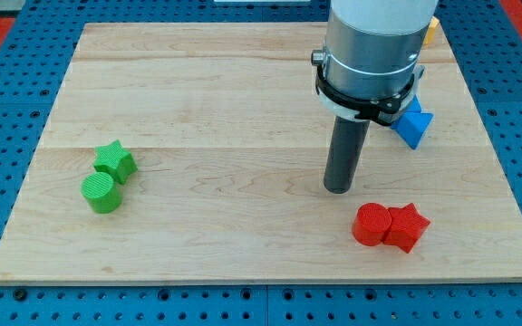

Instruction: Point your arm to the right side of the red star

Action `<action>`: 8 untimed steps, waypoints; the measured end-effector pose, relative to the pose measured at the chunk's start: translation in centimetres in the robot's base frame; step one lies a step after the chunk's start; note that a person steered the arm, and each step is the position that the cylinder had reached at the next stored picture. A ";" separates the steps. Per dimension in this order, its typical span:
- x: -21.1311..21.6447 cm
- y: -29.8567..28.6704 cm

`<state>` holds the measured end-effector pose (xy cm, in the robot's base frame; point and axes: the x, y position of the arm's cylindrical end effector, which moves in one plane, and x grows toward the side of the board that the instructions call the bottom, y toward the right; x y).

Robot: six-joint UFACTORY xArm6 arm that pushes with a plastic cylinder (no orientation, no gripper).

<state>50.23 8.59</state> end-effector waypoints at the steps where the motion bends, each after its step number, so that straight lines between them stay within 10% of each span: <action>1: -0.1 0.3; 8: -0.3 9.3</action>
<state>49.92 17.85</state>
